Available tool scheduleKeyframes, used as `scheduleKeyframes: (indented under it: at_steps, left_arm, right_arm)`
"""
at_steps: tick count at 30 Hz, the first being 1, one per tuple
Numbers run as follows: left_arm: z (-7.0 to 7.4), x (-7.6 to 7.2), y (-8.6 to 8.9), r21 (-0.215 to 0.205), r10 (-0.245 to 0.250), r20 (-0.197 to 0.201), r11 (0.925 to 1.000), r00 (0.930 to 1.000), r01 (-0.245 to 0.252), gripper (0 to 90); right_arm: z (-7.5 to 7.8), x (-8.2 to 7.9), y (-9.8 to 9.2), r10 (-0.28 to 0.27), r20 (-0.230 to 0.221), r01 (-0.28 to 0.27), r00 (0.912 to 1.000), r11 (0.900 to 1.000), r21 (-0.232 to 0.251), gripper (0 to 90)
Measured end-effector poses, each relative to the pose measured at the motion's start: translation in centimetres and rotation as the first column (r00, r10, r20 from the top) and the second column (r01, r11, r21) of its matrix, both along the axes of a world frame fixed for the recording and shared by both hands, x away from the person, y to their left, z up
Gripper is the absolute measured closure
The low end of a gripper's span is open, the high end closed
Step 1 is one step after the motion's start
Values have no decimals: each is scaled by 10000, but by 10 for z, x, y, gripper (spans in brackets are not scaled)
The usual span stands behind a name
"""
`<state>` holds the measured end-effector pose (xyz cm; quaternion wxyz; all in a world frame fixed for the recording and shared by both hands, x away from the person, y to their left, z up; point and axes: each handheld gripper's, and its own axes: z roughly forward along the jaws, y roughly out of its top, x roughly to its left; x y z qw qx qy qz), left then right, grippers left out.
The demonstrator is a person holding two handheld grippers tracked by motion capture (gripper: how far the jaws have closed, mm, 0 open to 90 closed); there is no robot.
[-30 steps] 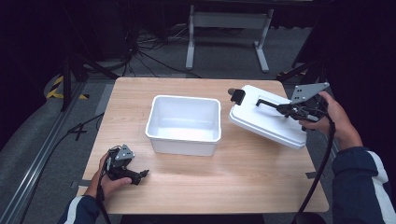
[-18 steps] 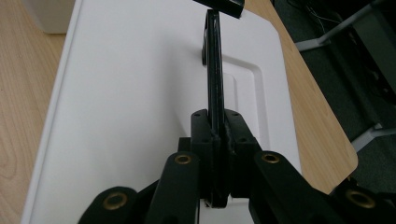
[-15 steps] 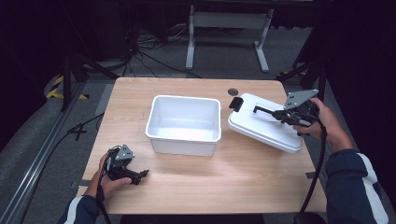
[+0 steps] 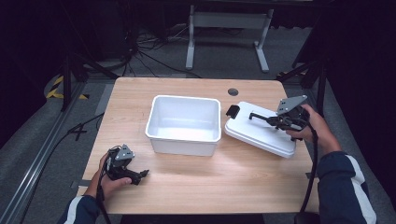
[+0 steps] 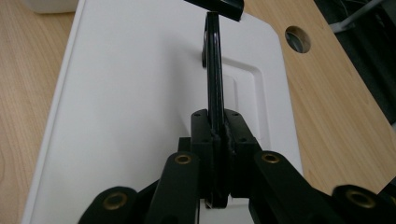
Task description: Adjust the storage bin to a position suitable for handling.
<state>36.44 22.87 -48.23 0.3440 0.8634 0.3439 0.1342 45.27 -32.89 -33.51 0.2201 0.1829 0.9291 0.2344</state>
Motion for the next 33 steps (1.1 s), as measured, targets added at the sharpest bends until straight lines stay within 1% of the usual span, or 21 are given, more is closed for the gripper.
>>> scheduleKeyframes:
  at_steps: [3, 6, 8, 9, 10, 15, 19, 22, 27, 29, 32, 33]
  left_arm:
    - [0, 0, 0, 2, -2, 0, 10000, 10000, 2, 5]
    - [0, 0, 0, 3, -2, 0, 10000, 10000, 2, 5]
    - [0, 0, 0, 4, -4, -1, 10000, 10000, 4, 5]
    - [0, 0, 0, 4, -4, -1, 10000, 10000, 4, 5]
    - [0, 0, 0, 4, -4, -1, 10000, 10000, 4, 5]
    - [0, 0, 0, 1, -3, 1, 10000, 10000, 3, 5]
    - [0, 0, 0, -4, -2, 0, 10000, 10000, 2, 5]
    - [0, 0, 0, -1, -3, -1, 10000, 10000, 3, 5]
    - [0, 0, 0, 3, -3, 0, 10000, 10000, 3, 5]
    - [0, 0, 0, -1, 0, -1, 10000, 10000, 0, 5]
    - [0, 0, 0, 3, -5, 0, 10000, 10000, 5, 5]
    - [0, 0, 0, 2, -4, 0, 10000, 10000, 4, 5]
  right_arm:
    - [-6, 2, 1, -59, -90, 60, 9999, 10000, 38, 851]
    - [-13, 5, 1, -5, -214, 8, 9998, 9999, 151, 850]
    - [-17, 6, 2, -80, -242, 82, 9997, 9999, 104, 850]
    - [-19, 7, 2, -50, -357, 56, 9994, 9998, 180, 850]
    - [-19, 7, 2, -50, -357, 56, 9994, 9998, 180, 850]
    - [-32, 13, 4, -264, -441, 265, 9987, 9996, 23, 850]
    - [-36, 16, 4, -357, -466, 360, 9983, 9993, 70, 850]
    - [-40, 18, 3, -471, -510, 470, 9976, 9989, -25, 849]
    - [-48, 20, 0, -699, -605, 706, 9957, 9975, 92, 847]
    - [-50, 21, 0, -705, -619, 715, 9956, 9973, 150, 848]
    - [-52, 22, -1, -764, -613, 775, 9952, 9969, 156, 846]
    - [-53, 22, -2, -843, -580, 857, 9948, 9961, 229, 846]
